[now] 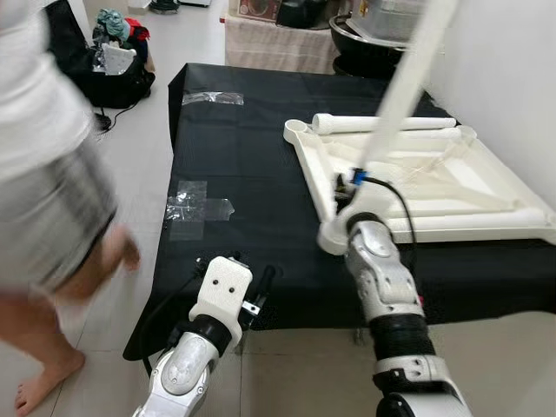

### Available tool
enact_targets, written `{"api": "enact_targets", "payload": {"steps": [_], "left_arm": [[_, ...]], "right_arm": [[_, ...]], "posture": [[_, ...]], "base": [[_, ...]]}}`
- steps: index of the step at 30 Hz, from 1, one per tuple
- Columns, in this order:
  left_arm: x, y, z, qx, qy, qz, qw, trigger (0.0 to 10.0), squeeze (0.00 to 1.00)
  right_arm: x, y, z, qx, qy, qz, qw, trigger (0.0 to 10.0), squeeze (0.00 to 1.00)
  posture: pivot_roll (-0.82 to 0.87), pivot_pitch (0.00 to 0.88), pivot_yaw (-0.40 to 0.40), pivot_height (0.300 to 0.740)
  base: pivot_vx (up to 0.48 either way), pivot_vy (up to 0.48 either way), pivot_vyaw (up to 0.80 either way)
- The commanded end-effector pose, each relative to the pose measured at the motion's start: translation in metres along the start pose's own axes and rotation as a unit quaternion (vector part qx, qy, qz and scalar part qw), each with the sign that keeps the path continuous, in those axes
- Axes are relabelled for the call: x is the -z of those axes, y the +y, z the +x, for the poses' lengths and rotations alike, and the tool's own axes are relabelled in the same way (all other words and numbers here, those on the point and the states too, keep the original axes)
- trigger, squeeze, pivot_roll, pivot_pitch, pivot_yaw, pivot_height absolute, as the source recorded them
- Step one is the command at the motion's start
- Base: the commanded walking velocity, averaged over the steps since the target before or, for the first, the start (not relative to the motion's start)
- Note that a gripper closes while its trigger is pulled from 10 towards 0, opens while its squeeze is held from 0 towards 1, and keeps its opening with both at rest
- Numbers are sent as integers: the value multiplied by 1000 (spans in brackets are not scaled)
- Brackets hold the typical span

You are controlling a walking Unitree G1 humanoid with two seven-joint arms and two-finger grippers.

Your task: Building children table

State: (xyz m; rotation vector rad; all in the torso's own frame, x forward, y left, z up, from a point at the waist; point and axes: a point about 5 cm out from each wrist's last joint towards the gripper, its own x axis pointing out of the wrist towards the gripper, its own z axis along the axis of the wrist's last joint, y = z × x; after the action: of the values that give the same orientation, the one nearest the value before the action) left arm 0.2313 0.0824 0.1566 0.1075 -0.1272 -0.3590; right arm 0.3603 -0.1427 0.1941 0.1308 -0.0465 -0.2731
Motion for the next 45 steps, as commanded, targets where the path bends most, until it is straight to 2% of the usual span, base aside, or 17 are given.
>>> {"api": "enact_targets", "payload": {"steps": [1,4,5,8,9,10,14,15,16,17,18,19,22,23,28,40,45], "left_arm": [[1,-4,0,5,1,-5,1000,10000,0],[1,-4,0,6,1,-5,1000,10000,0],[1,-4,0,5,1,-5,1000,10000,0],[1,-3,0,4,1,-5,1000,10000,0],[0,-3,0,4,1,-5,1000,10000,0],[0,-3,0,4,1,-5,1000,10000,0],[1,-3,1,4,1,-6,1000,10000,0],[1,-3,1,4,1,-6,1000,10000,0],[1,-3,1,4,1,-5,1000,10000,0],[1,-3,1,4,1,-5,1000,10000,0],[0,-3,1,3,1,-5,1000,10000,0],[0,-2,1,3,1,-5,1000,10000,0],[0,-2,1,3,1,-5,1000,10000,0],[0,-3,0,3,0,-5,1000,10000,0],[0,-3,0,3,1,-5,1000,10000,0],[0,-3,0,3,1,-6,1000,10000,0],[1,-3,0,2,1,-6,1000,10000,0]], "right_arm": [[9,-16,-1,51,25,-12,998,0,0],[10,-13,-2,61,28,-5,998,0,0],[8,-9,-2,45,22,7,999,10000,0],[7,-6,-2,32,16,16,999,10000,0],[3,3,-1,-10,2,39,999,10000,98],[-3,22,-4,-111,-15,73,991,10000,1000],[-14,58,-21,-313,-25,122,942,10000,1000],[-14,58,-21,-313,-25,122,942,10000,1000],[-16,66,-34,-409,-10,128,903,10000,0],[-16,66,-34,-409,-10,128,903,10000,0],[-17,71,-55,-531,10,114,839,10000,0],[-16,70,-61,-566,16,101,818,10000,0],[-16,70,-61,-566,16,101,818,10000,0],[-11,62,-60,-607,43,75,790,10000,0],[-9,55,-54,-627,56,51,775,10000,0],[-26,68,-34,-570,2,29,821,10000,0],[-28,80,-42,-597,-1,41,801,10000,0]], "posture": [[72,139,-140,740],[71,137,-139,740],[72,140,-141,740],[72,140,-141,740],[67,141,-141,740],[67,141,-141,740],[70,142,-143,740],[70,142,-143,740],[71,140,-142,740],[71,140,-142,740],[68,140,-141,740],[68,140,-141,740],[68,140,-141,740],[72,145,-141,740],[74,147,-141,740],[72,150,-140,740],[70,150,-142,740]], "base": [[0,0,0],[0,0,0],[0,0,0],[0,0,0],[0,0,0],[0,0,0],[0,0,0],[0,0,0],[0,0,0],[0,0,0],[0,0,0],[0,0,0],[0,0,0],[0,0,0],[0,0,0],[0,0,0],[0,0,0]]}}
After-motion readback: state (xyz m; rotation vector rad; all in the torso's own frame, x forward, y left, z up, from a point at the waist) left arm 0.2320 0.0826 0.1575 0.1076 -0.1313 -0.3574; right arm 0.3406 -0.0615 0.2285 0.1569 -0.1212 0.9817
